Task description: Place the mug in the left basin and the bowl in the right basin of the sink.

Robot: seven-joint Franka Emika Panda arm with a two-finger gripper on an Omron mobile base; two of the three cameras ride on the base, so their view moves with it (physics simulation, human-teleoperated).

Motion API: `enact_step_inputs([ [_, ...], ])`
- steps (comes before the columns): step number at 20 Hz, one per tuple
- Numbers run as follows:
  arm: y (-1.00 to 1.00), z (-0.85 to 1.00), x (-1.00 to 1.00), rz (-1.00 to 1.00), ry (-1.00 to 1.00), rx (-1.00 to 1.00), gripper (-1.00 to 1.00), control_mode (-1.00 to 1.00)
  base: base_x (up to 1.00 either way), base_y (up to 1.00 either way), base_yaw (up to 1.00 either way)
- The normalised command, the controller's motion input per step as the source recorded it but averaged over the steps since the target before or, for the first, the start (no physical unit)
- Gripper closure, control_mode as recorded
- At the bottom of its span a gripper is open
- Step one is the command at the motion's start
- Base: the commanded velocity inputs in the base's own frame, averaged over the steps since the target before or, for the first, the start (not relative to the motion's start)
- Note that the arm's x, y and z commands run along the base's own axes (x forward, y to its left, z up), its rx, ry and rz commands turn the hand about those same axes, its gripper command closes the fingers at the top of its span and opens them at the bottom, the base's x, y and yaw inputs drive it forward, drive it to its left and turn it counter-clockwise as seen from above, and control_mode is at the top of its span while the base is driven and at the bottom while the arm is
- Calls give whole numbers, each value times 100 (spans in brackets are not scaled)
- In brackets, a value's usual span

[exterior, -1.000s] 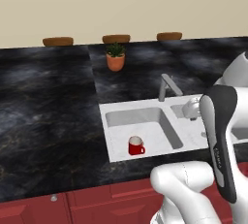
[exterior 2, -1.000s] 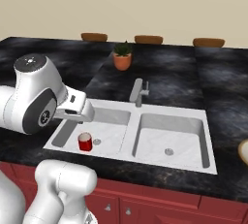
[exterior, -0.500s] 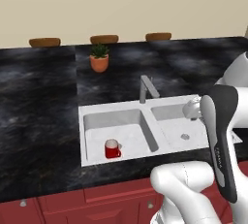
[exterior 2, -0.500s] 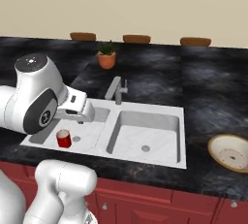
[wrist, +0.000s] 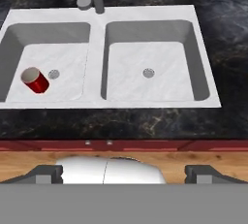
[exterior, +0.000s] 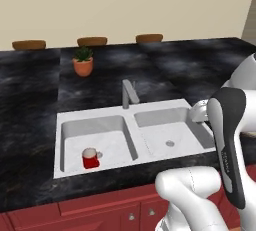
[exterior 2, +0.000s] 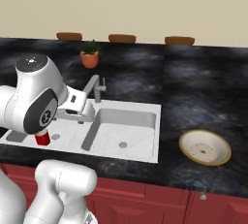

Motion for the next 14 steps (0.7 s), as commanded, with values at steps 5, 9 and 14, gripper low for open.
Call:
enact_step_inputs([
  [5, 0, 0, 0, 0, 0, 0, -100, 100, 0, -50, -7],
  [9, 0, 0, 0, 0, 0, 0, -100, 100, 0, -47, 0],
  [14, 0, 0, 0, 0, 0, 0, -100, 100, 0, -49, 0],
])
